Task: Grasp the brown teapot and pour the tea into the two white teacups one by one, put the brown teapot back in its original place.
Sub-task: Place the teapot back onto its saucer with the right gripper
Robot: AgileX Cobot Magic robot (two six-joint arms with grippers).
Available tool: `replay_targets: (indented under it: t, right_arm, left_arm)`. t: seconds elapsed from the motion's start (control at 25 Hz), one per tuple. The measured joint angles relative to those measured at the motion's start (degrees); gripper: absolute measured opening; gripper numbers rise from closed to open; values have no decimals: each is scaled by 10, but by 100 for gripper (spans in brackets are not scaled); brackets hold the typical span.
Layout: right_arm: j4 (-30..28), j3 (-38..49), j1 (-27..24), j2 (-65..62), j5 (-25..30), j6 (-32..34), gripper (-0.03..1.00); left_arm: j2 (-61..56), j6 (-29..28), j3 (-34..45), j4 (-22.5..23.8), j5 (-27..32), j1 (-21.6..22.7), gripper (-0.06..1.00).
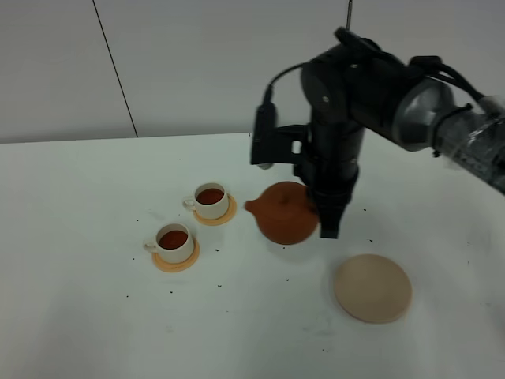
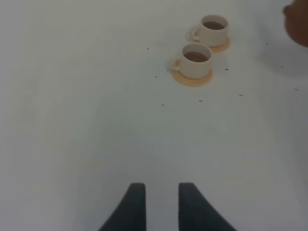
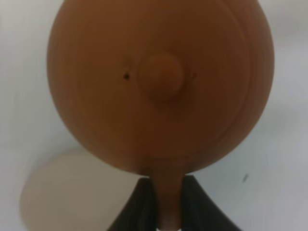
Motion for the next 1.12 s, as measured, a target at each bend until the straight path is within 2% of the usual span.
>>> replay_targets:
  t: [0.32, 0.72, 0.88, 1.12]
  right_arm:
    - [-4, 128, -24, -68, -10, 25, 10]
    - [-28, 300, -30, -161, -109, 83, 10]
    - [-24, 348, -50, -177, -166, 86, 10]
    - [-15, 393, -74, -182, -212, 86, 10]
  left_arm:
    - [0, 0, 0, 0, 0, 0, 24]
    - [0, 0, 0, 0, 0, 0, 24]
    - [0, 0, 0, 0, 0, 0, 24]
    - [0, 0, 0, 0, 0, 0, 24]
